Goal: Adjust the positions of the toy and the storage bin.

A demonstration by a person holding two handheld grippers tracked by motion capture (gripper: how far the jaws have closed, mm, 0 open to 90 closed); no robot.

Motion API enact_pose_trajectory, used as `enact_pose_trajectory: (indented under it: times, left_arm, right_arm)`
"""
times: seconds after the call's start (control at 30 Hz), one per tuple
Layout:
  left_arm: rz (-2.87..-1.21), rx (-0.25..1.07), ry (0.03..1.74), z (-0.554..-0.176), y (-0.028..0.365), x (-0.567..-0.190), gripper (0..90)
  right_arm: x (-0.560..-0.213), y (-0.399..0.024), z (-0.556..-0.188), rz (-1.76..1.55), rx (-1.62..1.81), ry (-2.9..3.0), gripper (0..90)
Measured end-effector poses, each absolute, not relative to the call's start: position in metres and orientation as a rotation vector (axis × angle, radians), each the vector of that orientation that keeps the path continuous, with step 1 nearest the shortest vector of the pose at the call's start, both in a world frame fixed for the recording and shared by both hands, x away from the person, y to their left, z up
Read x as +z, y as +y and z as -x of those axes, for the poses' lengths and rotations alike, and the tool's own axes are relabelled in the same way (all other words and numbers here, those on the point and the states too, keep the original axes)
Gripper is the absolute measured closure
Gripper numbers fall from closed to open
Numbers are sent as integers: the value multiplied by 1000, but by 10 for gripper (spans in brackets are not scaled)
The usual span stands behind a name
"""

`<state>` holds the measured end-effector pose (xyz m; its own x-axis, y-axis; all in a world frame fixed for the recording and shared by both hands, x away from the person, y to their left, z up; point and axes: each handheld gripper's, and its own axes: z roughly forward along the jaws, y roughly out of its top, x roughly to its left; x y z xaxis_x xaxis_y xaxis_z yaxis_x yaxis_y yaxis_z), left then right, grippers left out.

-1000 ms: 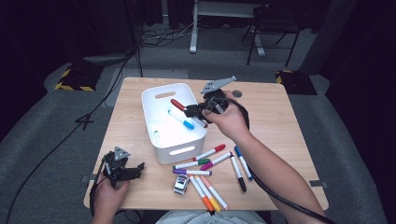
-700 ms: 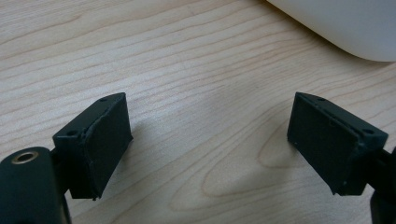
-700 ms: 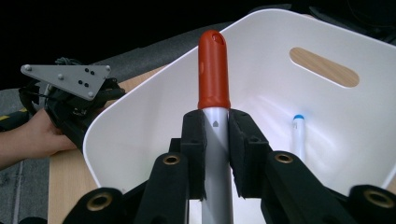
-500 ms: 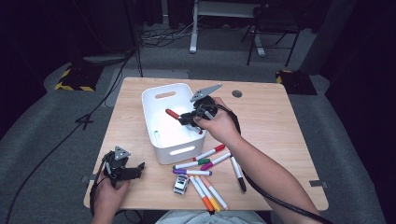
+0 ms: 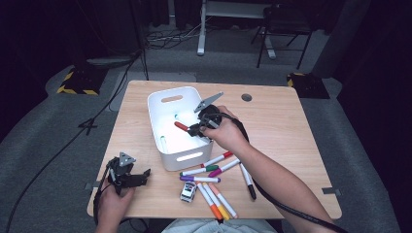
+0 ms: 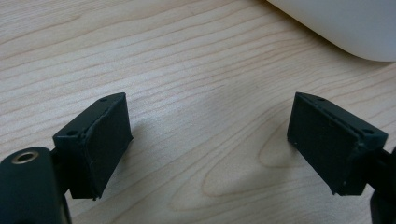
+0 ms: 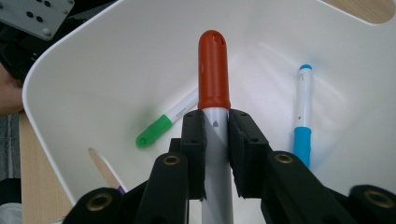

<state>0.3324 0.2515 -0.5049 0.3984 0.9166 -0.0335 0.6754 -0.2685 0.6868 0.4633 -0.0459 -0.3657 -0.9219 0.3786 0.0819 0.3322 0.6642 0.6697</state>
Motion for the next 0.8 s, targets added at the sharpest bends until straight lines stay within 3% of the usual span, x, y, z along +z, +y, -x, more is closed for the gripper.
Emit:
enact_pose_trajectory:
  times: [0.8]
  left_arm:
    - [-2034, 502, 1354, -332, 251, -505, 139]
  right_arm:
    - [-382, -30, -462, -559, 977, 2855, 770]
